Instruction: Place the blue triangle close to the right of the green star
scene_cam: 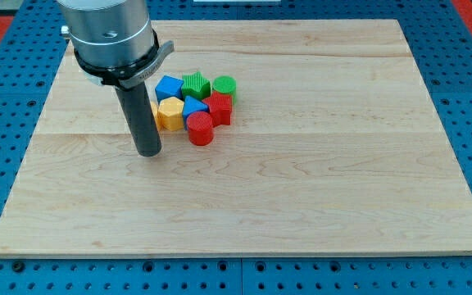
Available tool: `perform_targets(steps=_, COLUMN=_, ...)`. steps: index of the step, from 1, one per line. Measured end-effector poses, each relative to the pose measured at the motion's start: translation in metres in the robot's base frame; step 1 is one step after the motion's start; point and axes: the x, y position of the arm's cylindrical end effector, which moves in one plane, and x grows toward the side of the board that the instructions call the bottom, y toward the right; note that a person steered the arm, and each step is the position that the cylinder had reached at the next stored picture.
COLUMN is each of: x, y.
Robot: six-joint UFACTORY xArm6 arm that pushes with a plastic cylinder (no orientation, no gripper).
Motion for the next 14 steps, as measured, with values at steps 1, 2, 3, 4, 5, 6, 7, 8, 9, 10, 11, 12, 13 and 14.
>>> perform_targets(steps=1, x=-0.017, y=0.019)
perform_targets(steps=2, x=-0.029, y=0.040)
perform_targets(steps=3, x=-0.042, y=0.054)
perform_targets(steps=4, x=-0.055, y=0.065)
perform_targets(steps=5, x=-0.064, y=0.067)
perform_targets(steps=6, x=-0.064, y=0.067)
perform_targets(steps=7, x=-0.064, y=0.067)
perform_targets(steps=8, x=-0.067, y=0.063)
perform_targets(steps=9, x=-0.082, y=0.061)
perform_targets(steps=10, x=-0.087, y=0.049)
perform_targets(steps=11, x=-0.101, y=0.073)
perform_targets(steps=12, x=-0.115, y=0.088)
perform_targets(steps=13, x=-0.105, y=0.077)
perform_targets(steps=14, x=-0.113, y=0.091)
